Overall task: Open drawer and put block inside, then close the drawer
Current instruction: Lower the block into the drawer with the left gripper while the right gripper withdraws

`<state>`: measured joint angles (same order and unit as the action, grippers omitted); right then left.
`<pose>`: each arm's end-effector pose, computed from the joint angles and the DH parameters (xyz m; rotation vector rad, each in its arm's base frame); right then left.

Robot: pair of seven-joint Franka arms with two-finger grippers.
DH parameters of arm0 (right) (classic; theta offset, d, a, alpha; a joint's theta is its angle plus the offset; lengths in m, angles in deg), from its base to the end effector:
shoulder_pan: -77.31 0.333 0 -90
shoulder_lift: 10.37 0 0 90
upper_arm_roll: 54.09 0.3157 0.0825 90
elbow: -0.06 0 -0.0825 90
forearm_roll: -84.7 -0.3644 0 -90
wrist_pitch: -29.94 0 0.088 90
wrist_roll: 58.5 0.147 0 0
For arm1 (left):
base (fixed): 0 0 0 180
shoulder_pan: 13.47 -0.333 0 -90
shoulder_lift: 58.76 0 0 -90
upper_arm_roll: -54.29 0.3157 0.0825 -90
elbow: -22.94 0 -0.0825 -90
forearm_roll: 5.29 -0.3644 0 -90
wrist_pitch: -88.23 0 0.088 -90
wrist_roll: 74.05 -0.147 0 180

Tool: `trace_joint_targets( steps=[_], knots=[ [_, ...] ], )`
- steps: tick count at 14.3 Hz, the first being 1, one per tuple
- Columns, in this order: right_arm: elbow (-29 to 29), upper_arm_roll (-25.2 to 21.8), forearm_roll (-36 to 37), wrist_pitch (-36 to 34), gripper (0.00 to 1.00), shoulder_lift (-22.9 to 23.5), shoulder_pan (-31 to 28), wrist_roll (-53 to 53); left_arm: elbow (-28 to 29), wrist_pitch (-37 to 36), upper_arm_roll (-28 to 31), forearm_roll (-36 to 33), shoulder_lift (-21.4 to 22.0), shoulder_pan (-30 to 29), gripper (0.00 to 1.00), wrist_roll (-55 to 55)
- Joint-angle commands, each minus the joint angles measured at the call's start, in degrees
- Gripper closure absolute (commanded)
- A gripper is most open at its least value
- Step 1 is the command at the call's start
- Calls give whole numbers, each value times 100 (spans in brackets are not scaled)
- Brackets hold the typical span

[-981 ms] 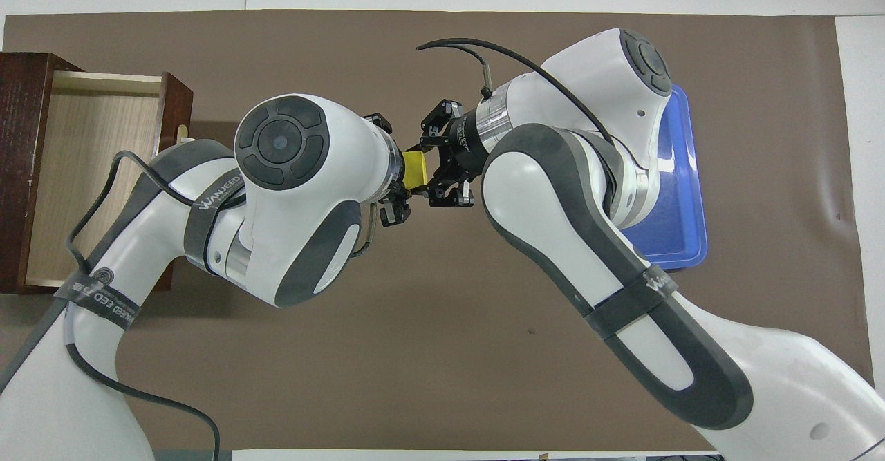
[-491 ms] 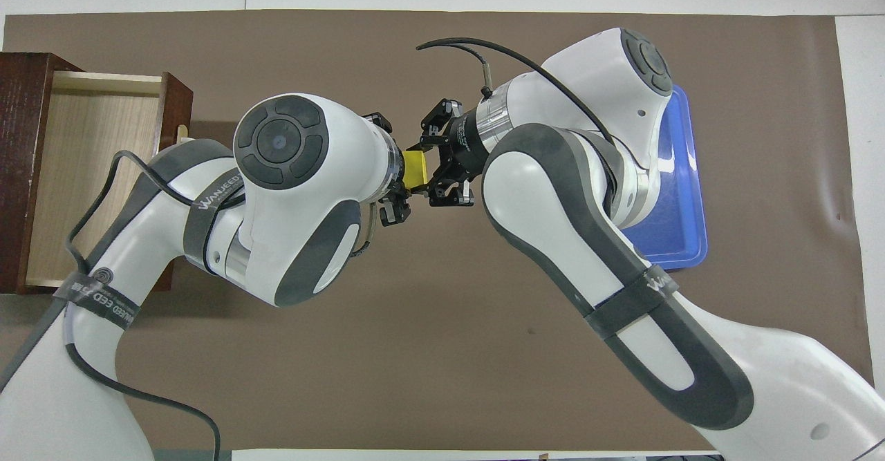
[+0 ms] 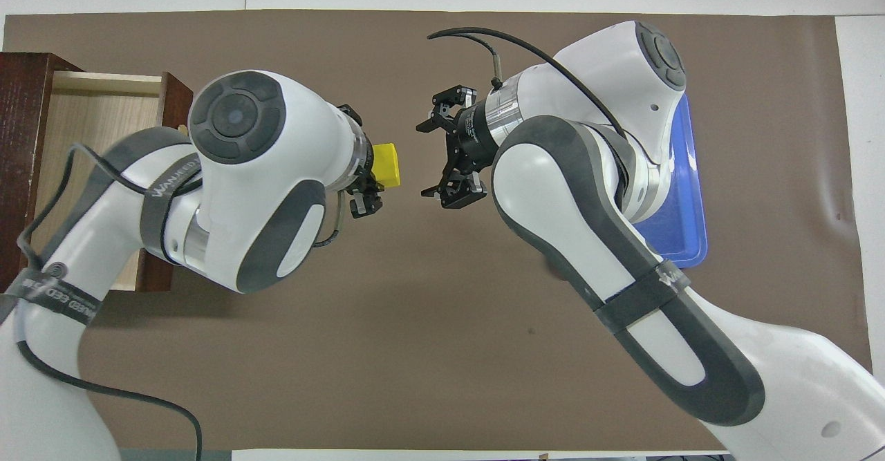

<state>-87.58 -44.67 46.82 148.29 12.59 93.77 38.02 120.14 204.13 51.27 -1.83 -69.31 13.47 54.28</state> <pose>0.5974 0.3331 0.4306 -1.8853 1.8183 0.7059 0.5344 -0.3125 0.4631 1.9262 2.2854 -0.0564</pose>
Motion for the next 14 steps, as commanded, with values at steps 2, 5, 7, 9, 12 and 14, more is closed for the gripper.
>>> trace_joint_targets(
  steps=[2,5,7,9,12,14],
  knots=[
    [36,8,113,-250,0,-195,-476,-412,115,-1101,-15,58,843,-863,100,-826],
    [36,16,806,-864,0,-388,-1003,-1772,177,-1525,3,58,967,-1374,100,-1510],
    [36,16,1491,-1374,0,-511,-1232,-3203,185,-1526,-6,49,959,-1953,100,-2222],
    [10,8,2080,-1761,0,-652,-1390,-4496,386,-1386,-6,49,1011,-2524,100,-3012],
    [9,7,3150,-2279,0,-932,-1802,-7134,730,-947,-6,58,1134,-3454,100,-3796],
    [1,7,3628,-2413,0,-1161,-2032,-8417,1272,-622,3,58,1344,-3494,100,-4140]
  ],
)
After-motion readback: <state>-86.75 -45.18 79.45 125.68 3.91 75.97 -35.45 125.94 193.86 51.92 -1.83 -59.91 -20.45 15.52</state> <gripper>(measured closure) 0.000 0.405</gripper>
